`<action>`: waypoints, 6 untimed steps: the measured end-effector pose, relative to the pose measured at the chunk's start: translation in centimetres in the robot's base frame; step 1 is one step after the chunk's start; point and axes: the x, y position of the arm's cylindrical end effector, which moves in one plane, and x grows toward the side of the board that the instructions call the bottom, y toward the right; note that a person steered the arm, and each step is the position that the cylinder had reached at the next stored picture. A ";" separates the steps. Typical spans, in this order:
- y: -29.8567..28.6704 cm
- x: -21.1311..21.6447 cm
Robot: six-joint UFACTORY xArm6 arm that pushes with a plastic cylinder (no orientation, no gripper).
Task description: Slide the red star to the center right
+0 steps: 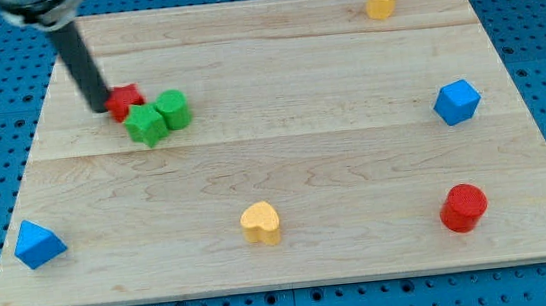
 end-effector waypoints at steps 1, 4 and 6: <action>2.3 -1.9; 3.8 0.9; 18.3 -2.1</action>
